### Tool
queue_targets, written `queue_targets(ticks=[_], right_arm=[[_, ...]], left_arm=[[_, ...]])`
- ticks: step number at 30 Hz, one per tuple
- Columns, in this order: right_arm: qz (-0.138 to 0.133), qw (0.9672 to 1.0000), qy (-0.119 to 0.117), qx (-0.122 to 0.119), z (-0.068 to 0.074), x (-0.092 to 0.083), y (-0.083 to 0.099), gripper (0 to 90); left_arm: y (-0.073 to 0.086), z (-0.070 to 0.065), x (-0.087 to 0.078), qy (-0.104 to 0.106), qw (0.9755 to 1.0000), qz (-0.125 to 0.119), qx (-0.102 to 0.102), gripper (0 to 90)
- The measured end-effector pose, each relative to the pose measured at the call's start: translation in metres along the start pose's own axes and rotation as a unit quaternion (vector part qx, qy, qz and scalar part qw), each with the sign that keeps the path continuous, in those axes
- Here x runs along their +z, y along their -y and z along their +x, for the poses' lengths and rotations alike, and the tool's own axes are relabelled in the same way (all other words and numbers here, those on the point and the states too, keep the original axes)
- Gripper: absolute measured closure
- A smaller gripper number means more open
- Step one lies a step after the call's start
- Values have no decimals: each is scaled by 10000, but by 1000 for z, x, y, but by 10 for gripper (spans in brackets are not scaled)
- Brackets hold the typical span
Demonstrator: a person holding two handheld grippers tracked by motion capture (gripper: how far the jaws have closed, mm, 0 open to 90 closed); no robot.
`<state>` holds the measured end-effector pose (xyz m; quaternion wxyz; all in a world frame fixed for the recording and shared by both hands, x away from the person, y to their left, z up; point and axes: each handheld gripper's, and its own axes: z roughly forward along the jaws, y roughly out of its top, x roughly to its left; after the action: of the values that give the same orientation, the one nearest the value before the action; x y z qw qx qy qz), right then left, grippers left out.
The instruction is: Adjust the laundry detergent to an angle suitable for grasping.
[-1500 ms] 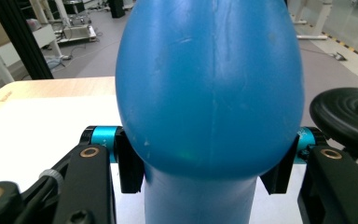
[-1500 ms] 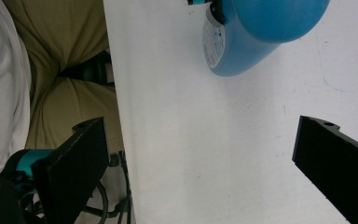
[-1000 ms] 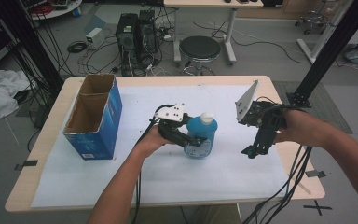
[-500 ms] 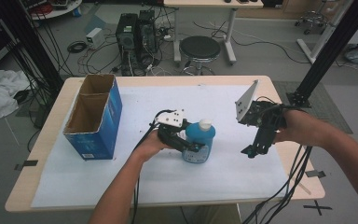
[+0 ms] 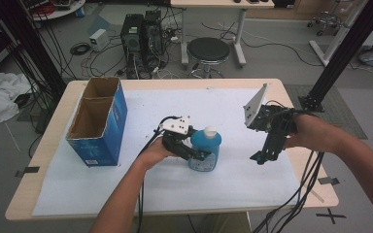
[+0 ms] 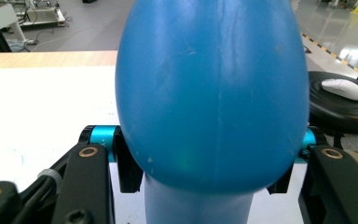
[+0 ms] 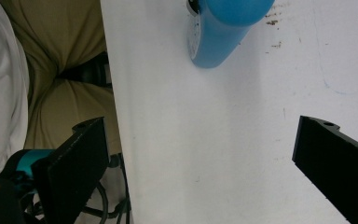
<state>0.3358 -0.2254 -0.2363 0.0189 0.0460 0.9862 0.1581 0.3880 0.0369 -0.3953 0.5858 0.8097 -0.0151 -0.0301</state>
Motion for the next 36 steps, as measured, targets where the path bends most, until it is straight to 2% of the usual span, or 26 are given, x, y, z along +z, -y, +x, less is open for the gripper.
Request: queue_targets(ticks=[8, 12, 14, 19, 21, 24, 29, 36], right_arm=[[4, 10000, -1, 13, 1, 0, 0, 29], [-6, 10000, 14, 34, 1, 0, 1, 29], [-22, 10000, 13, 35, 1, 0, 2, 29], [-13, 10000, 1, 25, 1, 0, 1, 29], [-18, 10000, -6, 22, 1, 0, 0, 29], [-14, 10000, 3, 27, 2, 0, 1, 29], [7, 10000, 12, 49, 3, 0, 1, 29], [-20, 10000, 32, 7, 4, -1, 1, 29]], left_arm=[[-2, -2, 0, -62, 9999, 90, -92, 418], [0, -3, -1, -127, 9994, 120, -302, 369], [1, -3, -2, -170, 9992, 134, -334, 361], [1, -5, -5, -337, 9982, 152, -477, 265], [1, -6, -8, -382, 9978, 127, -517, 260], [1, -7, -11, -456, 9974, 140, -540, 225], [-2, -11, -15, -557, 9972, 130, -492, 221], [-4, -15, -26, -776, 9954, 128, -545, 198]])
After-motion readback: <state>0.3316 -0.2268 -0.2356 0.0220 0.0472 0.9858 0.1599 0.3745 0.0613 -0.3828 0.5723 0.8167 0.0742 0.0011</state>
